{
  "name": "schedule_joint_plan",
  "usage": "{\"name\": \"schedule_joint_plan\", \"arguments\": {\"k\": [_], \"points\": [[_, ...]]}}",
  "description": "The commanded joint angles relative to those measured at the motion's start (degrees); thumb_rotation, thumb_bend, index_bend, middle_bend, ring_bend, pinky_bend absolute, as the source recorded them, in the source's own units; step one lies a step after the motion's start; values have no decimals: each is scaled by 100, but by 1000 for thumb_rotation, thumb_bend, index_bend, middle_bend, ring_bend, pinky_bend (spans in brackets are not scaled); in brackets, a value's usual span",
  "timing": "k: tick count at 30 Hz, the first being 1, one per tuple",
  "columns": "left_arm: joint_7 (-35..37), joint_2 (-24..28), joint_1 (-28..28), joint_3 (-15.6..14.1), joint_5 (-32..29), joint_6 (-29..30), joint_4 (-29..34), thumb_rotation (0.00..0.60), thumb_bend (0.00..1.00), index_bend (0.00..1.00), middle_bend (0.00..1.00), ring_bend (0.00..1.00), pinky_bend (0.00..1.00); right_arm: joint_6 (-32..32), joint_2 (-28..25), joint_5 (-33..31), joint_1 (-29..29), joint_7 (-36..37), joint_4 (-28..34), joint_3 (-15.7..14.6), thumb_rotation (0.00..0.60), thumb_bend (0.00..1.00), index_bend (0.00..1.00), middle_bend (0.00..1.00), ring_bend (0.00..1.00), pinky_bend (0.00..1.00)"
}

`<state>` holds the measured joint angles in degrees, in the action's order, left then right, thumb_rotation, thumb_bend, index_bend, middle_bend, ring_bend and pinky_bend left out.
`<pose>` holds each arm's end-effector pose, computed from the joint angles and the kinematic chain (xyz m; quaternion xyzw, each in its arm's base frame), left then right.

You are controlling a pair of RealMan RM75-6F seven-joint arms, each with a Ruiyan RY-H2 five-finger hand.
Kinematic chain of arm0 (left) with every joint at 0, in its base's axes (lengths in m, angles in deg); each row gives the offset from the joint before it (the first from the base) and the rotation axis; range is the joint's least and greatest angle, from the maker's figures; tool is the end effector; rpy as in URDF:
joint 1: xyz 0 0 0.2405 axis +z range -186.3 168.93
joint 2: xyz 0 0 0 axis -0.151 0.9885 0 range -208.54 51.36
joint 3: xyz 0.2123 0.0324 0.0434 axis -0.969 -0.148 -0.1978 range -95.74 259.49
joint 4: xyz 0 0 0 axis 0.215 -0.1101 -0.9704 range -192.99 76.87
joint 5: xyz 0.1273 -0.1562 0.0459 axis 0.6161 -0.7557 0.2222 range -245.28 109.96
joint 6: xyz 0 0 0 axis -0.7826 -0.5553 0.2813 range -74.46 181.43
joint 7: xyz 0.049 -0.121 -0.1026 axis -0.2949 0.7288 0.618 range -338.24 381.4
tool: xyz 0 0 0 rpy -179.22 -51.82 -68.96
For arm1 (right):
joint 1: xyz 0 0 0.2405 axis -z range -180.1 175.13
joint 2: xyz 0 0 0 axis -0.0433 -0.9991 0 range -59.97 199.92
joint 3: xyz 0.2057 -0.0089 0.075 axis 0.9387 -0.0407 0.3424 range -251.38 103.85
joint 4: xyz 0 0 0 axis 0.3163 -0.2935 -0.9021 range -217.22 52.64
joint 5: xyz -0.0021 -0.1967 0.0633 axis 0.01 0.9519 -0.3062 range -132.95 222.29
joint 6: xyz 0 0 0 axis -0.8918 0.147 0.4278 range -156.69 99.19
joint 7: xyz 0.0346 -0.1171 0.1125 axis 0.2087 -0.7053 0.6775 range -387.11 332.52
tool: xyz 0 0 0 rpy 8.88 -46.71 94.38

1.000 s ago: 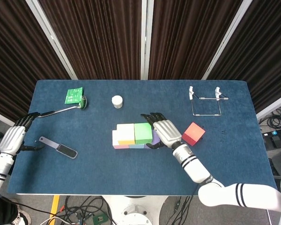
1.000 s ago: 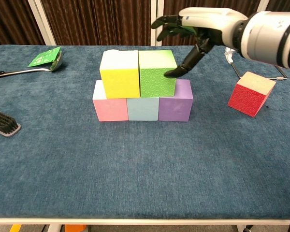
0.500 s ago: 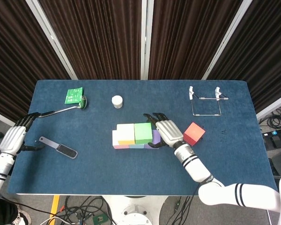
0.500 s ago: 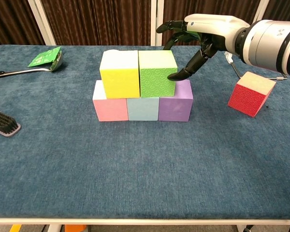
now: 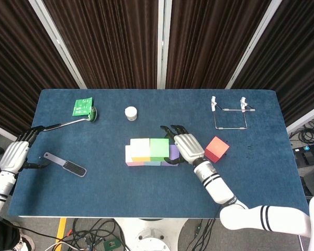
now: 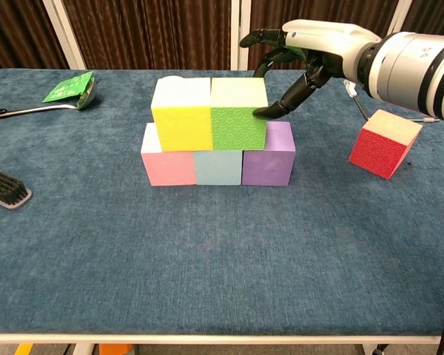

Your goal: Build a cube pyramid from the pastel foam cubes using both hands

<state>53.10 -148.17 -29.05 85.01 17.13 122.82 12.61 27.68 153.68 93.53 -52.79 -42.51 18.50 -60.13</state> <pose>-0.3004 0.2906 0.1303 -0.5968 -0.4778 -0.4394 0.4717 -0.0457 -0.3279 -0.0070 0.6910 -0.4869 0.4268 0.3214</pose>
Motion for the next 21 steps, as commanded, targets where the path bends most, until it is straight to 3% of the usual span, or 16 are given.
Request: {"name": "schedule_joint_plan", "arguments": {"k": [1, 21], "points": [[9, -3, 5, -1, -2, 4, -8, 600, 58, 80, 46, 6, 71, 1, 6, 2, 13, -5, 1, -10, 600, 160, 0, 308, 0, 0], [-13, 35, -20, 20, -5, -7, 54, 600, 57, 80, 46, 5, 71, -97, -193, 164, 90, 121, 123, 44, 600, 132, 0, 98, 0, 0]]}}
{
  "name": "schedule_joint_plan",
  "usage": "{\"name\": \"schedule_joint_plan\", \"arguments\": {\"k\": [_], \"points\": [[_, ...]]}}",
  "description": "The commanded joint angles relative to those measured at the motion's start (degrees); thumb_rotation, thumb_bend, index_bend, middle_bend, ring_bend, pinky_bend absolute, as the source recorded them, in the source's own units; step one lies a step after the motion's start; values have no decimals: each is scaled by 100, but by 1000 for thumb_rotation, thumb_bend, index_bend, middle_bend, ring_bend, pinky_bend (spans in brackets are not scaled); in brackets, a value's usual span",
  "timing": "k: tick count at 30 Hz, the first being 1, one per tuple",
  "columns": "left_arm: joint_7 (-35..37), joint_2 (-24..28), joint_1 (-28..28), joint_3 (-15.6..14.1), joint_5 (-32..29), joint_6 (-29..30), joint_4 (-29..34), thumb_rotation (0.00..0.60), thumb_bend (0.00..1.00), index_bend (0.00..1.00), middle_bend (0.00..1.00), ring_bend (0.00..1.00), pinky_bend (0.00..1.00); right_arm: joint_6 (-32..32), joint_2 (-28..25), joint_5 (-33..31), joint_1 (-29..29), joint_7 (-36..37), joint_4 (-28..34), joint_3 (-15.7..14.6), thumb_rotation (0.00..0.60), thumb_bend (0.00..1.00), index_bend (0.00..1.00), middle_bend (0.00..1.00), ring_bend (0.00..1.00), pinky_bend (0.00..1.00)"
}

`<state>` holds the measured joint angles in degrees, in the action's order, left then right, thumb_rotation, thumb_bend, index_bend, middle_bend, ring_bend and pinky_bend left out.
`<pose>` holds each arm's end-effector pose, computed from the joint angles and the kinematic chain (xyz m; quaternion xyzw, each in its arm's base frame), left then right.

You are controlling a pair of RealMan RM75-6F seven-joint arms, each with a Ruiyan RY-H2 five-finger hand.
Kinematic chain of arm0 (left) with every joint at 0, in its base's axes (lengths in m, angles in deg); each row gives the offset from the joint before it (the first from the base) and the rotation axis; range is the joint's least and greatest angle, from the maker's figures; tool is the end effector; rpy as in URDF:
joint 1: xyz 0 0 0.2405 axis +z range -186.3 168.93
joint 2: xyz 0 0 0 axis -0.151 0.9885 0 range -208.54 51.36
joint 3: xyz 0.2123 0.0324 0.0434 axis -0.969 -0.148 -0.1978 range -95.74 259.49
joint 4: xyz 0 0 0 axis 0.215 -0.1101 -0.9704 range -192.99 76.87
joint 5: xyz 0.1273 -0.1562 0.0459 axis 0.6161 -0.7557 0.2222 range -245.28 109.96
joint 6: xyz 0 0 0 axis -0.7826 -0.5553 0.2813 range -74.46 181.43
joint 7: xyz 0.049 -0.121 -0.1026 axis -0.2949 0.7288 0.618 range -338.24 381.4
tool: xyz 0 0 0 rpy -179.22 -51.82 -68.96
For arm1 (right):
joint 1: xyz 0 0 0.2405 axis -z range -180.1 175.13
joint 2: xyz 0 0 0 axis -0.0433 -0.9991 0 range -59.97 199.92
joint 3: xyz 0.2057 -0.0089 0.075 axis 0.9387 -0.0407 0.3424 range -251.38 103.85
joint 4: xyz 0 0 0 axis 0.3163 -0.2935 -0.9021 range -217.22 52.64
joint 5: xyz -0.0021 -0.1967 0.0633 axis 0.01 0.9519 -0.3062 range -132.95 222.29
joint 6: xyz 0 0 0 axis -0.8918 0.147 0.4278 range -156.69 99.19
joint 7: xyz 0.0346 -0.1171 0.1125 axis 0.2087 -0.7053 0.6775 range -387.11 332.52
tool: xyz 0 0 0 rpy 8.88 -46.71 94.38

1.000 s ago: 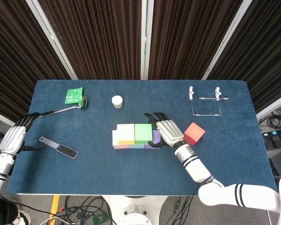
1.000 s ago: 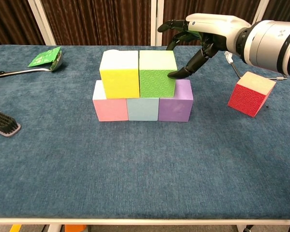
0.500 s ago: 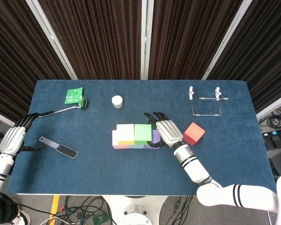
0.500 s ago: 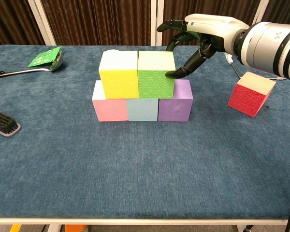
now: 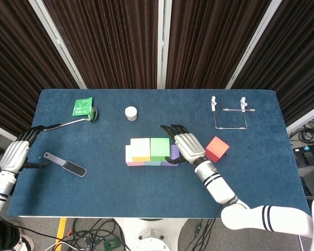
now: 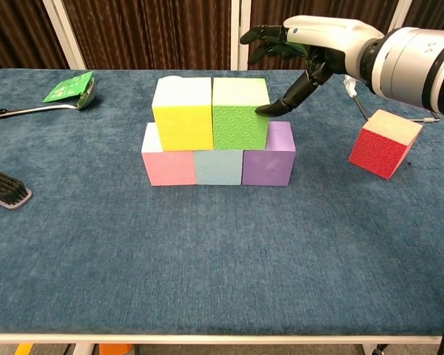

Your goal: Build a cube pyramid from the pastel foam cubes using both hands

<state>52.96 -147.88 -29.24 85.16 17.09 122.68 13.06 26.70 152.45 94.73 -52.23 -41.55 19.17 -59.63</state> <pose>-0.2985 0.2918 0.1310 -0.5973 -0.4772 -0.4403 0.4708 -0.0449 -0.3283 -0.0022 0.6923 -0.4852 0.4307 0.3159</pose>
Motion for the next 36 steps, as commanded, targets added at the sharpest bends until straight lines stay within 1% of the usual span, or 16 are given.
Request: {"name": "schedule_joint_plan", "arguments": {"k": [1, 2, 5, 9, 12, 16, 18, 20, 22, 24, 29, 36], "points": [[2, 10, 0, 9, -1, 14, 14, 600, 58, 80, 46, 5, 71, 13, -134, 77, 59, 28, 97, -15, 600, 129, 0, 94, 0, 0], [2, 13, 1, 13, -1, 22, 20, 600, 58, 80, 46, 5, 71, 29, -221, 116, 90, 13, 147, -35, 600, 127, 0, 91, 0, 0], [1, 27, 2, 22, -4, 35, 42, 600, 58, 80, 47, 5, 71, -6, -704, 209, 205, -78, 394, -140, 600, 116, 0, 75, 0, 0], [-33, 40, -6, 36, -16, 32, 82, 600, 58, 80, 47, 5, 71, -212, -1631, 257, 463, 65, 813, -296, 600, 101, 0, 59, 0, 0], [-94, 49, -14, 58, -31, 41, 136, 600, 58, 80, 47, 5, 71, -244, -2148, 203, 617, -58, 882, -485, 600, 101, 0, 55, 0, 0], [-233, 94, -31, 90, -56, 47, 253, 600, 58, 80, 47, 5, 71, -365, -2529, 229, 730, -203, 794, -722, 600, 101, 0, 55, 0, 0], [-310, 112, -30, 108, -98, 36, 317, 600, 57, 80, 47, 5, 71, -471, -2631, 392, 793, -181, 645, -837, 600, 101, 0, 55, 0, 0], [-365, 125, -25, 122, -132, 35, 372, 600, 57, 80, 47, 5, 71, -542, -2687, 581, 810, -321, 437, -969, 600, 101, 0, 50, 0, 0], [-448, 131, -16, 136, -166, 42, 413, 600, 57, 80, 46, 5, 71, -504, -2656, 846, 828, -623, 155, -1130, 600, 101, 0, 42, 0, 0], [-523, 134, -4, 147, -203, 45, 449, 600, 57, 80, 46, 6, 71, -454, -2569, 1055, 864, -750, -52, -1214, 600, 101, 0, 39, 0, 0], [-712, 124, 9, 169, -281, 31, 527, 600, 58, 80, 47, 6, 72, -454, -2362, 1605, 868, -715, -506, -1260, 600, 101, 0, 31, 0, 0], [-1037, 80, -11, 196, -378, -34, 617, 600, 57, 80, 47, 5, 71, -830, -1949, 2198, 752, -400, -1168, -1349, 600, 101, 0, 30, 0, 0]]}}
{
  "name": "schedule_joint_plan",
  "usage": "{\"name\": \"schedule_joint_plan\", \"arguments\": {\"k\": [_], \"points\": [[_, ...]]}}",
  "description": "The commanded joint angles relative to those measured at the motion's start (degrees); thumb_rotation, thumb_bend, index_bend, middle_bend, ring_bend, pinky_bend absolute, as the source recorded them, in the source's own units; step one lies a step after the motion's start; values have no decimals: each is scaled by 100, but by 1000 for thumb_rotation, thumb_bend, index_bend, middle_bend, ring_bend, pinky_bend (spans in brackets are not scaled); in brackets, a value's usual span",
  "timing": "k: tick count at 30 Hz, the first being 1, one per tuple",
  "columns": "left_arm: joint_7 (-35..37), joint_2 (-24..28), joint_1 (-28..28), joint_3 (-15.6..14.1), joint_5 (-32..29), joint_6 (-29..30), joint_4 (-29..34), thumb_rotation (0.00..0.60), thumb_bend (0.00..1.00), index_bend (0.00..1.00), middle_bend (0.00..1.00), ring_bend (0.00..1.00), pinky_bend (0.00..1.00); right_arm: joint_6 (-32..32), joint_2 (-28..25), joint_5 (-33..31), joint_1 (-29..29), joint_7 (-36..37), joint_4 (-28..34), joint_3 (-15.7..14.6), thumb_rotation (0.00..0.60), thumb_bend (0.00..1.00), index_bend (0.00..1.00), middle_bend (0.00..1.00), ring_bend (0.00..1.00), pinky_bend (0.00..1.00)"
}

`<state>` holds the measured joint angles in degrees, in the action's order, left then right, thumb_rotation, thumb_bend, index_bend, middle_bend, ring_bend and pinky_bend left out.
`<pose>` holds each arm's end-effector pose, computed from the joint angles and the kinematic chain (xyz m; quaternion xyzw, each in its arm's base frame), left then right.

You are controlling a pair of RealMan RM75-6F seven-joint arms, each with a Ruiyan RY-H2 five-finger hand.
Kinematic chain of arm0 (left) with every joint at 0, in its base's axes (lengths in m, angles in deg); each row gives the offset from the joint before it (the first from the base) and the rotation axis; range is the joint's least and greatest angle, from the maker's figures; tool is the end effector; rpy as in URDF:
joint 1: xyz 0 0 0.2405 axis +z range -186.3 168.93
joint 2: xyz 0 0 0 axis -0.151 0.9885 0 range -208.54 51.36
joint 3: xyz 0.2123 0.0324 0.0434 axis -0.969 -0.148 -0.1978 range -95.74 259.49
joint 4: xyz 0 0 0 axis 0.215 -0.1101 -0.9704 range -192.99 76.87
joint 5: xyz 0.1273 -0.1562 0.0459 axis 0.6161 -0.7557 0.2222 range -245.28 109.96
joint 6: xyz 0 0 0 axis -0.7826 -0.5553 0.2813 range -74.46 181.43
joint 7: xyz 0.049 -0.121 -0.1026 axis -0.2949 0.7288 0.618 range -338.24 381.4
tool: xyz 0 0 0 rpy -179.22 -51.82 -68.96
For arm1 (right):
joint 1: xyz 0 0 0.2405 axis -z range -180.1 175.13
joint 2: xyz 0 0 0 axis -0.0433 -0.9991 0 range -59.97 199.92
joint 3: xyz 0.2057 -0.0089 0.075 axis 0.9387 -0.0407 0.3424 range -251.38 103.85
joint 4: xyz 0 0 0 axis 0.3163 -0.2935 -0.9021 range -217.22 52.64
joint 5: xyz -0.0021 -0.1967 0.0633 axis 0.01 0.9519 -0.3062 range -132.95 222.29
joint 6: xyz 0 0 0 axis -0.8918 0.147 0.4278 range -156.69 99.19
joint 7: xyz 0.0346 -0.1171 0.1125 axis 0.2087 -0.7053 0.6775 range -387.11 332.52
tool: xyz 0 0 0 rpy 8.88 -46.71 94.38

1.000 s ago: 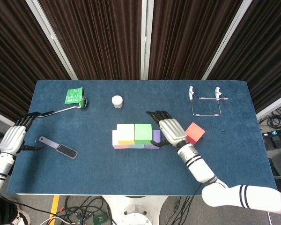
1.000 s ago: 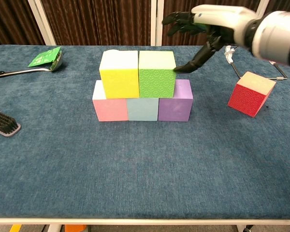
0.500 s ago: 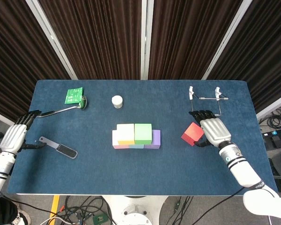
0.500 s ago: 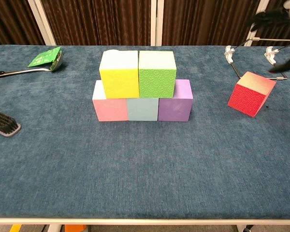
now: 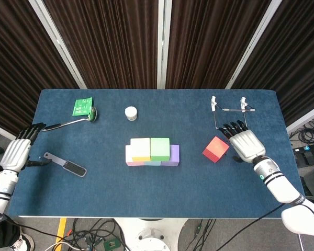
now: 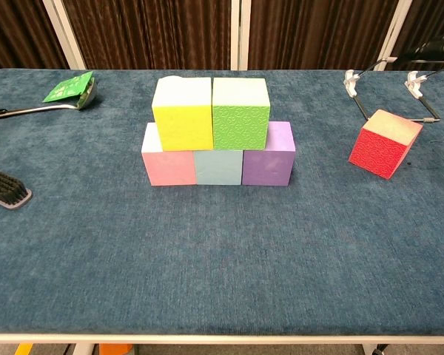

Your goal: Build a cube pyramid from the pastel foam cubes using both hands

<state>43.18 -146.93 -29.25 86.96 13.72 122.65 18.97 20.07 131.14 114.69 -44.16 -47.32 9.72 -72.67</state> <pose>-0.2833 0.2935 0.1295 -0.6010 -0.4547 -0.4300 0.4972 -0.1954 -0.3392 0.0856 0.8124 -0.2642 0.2102 0.4754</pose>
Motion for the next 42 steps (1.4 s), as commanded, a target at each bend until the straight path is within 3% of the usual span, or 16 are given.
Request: {"name": "schedule_joint_plan", "arguments": {"k": [1, 17, 25, 30, 34, 38, 42], "points": [[-74, -17, -13, 21, -56, -46, 32, 600, 57, 80, 47, 5, 71, -215, 223, 247, -67, 243, -275, -49, 600, 101, 0, 30, 0, 0], [-276, -72, -62, 76, -146, -151, 45, 600, 57, 80, 46, 5, 71, -528, 927, 823, -211, 858, -1241, -45, 600, 109, 0, 54, 0, 0], [-301, -132, -79, 79, -168, -202, -27, 600, 57, 80, 47, 5, 71, -517, 1223, 1046, -237, 1173, -1556, -38, 600, 131, 0, 182, 0, 0], [-255, -117, -60, 78, -167, -194, -12, 600, 56, 80, 46, 5, 72, -118, 1272, 1186, -145, 1291, -1584, 68, 600, 174, 0, 444, 19, 0], [-192, -88, -42, 93, -156, -153, 25, 600, 57, 80, 46, 5, 72, 99, 930, 1110, -78, 1385, -1147, 230, 600, 200, 0, 604, 96, 0], [-112, -72, -30, 125, -120, -70, 43, 600, 57, 80, 46, 5, 72, 150, 313, 776, -54, 1297, -239, 476, 600, 203, 0, 643, 110, 0], [-53, -55, 8, 141, -47, 78, 80, 600, 56, 80, 46, 5, 72, 122, -360, 188, -174, 679, 887, 795, 600, 203, 0, 651, 110, 0]]}}
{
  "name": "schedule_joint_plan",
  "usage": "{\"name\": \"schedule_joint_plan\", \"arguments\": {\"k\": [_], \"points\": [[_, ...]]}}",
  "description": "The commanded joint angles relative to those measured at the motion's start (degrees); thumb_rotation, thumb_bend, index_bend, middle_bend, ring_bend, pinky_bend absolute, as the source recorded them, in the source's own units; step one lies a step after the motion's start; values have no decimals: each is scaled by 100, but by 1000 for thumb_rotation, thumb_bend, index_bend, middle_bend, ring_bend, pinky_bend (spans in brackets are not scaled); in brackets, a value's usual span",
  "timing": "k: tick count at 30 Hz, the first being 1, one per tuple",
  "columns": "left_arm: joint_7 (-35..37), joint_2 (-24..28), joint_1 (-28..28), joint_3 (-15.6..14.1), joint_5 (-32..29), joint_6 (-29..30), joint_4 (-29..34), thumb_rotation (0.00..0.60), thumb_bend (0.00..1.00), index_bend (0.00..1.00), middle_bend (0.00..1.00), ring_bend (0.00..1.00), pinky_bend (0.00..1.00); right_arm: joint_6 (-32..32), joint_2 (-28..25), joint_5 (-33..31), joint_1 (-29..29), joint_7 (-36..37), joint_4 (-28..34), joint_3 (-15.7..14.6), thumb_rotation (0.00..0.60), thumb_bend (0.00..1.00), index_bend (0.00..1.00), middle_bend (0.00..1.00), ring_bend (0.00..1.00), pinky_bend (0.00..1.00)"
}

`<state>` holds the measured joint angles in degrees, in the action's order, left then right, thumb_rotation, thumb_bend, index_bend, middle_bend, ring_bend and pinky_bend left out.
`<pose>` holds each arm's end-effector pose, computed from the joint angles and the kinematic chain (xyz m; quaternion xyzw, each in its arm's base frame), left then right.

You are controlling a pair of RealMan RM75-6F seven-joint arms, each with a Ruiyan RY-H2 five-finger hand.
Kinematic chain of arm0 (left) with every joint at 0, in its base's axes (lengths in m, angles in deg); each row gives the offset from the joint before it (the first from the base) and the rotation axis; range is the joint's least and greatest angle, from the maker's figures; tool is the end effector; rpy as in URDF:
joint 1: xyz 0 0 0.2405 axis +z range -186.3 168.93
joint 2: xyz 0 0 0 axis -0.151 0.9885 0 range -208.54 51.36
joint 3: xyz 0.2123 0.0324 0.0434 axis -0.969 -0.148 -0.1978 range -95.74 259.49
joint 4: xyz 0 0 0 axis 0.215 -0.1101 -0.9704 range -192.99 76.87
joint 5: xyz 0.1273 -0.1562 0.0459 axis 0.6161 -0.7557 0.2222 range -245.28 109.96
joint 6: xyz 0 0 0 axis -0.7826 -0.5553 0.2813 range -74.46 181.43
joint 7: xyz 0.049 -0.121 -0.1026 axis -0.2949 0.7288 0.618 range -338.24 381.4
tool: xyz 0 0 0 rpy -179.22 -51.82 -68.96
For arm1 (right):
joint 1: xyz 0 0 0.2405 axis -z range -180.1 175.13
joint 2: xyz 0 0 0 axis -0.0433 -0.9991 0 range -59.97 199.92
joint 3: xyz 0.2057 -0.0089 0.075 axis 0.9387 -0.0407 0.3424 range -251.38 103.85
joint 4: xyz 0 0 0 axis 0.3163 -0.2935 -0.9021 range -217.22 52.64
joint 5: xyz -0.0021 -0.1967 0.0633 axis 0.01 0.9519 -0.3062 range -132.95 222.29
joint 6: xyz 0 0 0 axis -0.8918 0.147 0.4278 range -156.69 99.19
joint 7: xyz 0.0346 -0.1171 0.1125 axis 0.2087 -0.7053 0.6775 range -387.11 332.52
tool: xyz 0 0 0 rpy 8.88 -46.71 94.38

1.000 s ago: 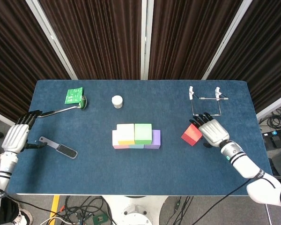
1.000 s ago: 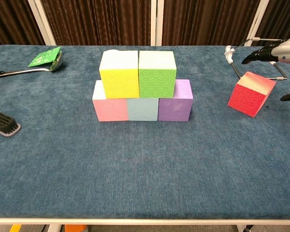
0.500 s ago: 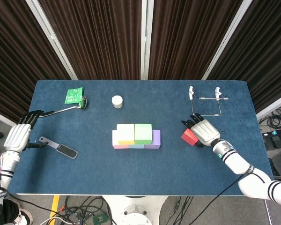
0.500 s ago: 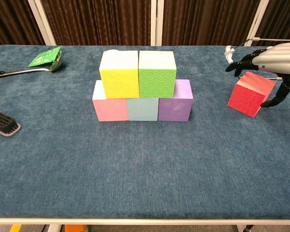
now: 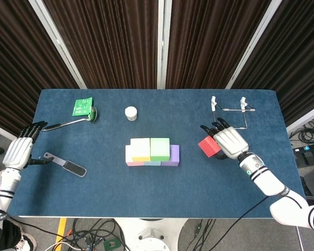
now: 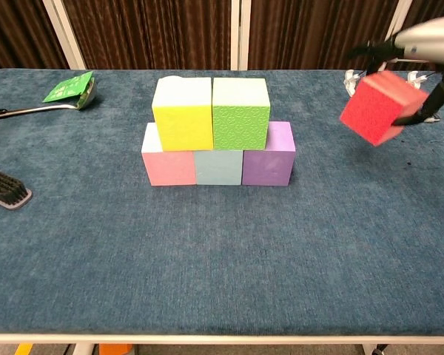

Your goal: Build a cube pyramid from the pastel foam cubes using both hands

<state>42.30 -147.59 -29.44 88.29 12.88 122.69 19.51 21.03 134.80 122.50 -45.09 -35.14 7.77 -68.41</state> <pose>-0.2778 0.2983 0.1288 -0.5929 -0.4532 -0.4403 0.4992 -0.1545 -0.3494 0.0726 0.8029 -0.2840 0.3099 0.4225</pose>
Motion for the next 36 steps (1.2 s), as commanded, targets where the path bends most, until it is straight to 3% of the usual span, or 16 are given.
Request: {"name": "schedule_joint_plan", "arguments": {"k": [1, 8, 11, 16, 20, 25, 32, 36], "points": [[49, 22, 45, 8, 54, 116, 43, 600, 57, 80, 46, 5, 72, 39, -840, -717, -122, -695, 1303, 439, 600, 203, 0, 653, 110, 0], [105, 205, 239, -16, 144, 454, 231, 600, 57, 80, 46, 5, 72, 220, -1243, -1748, -444, -1293, 2524, 952, 600, 203, 0, 659, 110, 0], [163, 272, 309, -13, 143, 547, 283, 600, 56, 80, 47, 5, 72, 314, -1206, -2154, -535, -1092, 2708, 1173, 600, 203, 0, 665, 115, 0], [271, 298, 355, 3, 136, 598, 287, 600, 57, 80, 46, 5, 72, 505, -906, -2425, -465, -88, 2710, 1543, 600, 201, 0, 677, 123, 0], [299, 254, 361, 13, 112, 584, 229, 600, 57, 80, 46, 5, 72, 655, -385, -2173, -239, 1278, 2561, 1801, 600, 200, 0, 677, 123, 0], [317, 224, 359, 32, 91, 564, 179, 600, 57, 80, 47, 5, 72, 958, 522, -1386, 113, 3005, 2112, 1791, 600, 197, 0, 677, 123, 0], [404, 169, 358, 63, 107, 596, 59, 600, 57, 80, 46, 5, 72, 1534, 1786, -310, 440, 4693, 970, 1382, 600, 189, 0, 677, 123, 0], [474, 122, 379, 46, 126, 609, -32, 600, 57, 80, 46, 5, 72, 1655, 2189, -76, 501, 5204, 445, 1234, 600, 188, 0, 677, 123, 0]]}}
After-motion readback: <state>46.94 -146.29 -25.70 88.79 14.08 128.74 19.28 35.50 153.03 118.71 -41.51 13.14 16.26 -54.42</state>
